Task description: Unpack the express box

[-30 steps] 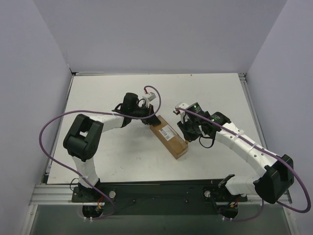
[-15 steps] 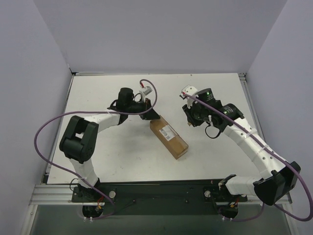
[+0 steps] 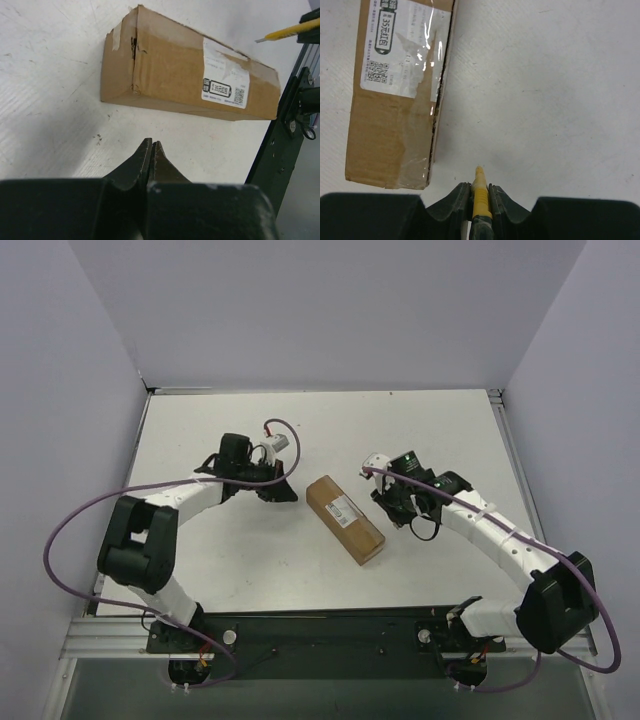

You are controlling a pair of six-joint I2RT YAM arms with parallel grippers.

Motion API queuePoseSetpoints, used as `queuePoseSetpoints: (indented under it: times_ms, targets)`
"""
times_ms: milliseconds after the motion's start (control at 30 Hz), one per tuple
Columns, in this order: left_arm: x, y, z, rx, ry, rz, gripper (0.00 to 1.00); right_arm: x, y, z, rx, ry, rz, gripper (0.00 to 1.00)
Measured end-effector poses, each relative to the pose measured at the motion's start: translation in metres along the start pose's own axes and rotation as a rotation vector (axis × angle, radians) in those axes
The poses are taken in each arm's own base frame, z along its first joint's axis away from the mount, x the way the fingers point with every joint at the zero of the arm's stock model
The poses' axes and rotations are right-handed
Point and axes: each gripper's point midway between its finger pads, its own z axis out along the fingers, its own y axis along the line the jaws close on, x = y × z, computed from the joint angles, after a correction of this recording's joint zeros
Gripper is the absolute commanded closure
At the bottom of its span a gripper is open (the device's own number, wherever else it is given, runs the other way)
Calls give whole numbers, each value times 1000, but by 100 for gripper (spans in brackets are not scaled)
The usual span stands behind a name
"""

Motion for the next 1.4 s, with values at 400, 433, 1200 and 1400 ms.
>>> queuePoseSetpoints:
  times_ms: [400,433,1200,1400]
  targets:
    - [-48,52,115,55,41,26,100,-21,99,2,-293,-56,-144,100]
    - [-59,55,120,62,20,37,100,-26,108,3,-315,-61,-159,100]
    - [-90,3,-80,-50,-172,136,100,-92,72,-37,-347,-202,-267,100]
    - [-66,10,-85,-69,-149,81,100,-64,98,-38,-460,-168,-403,100]
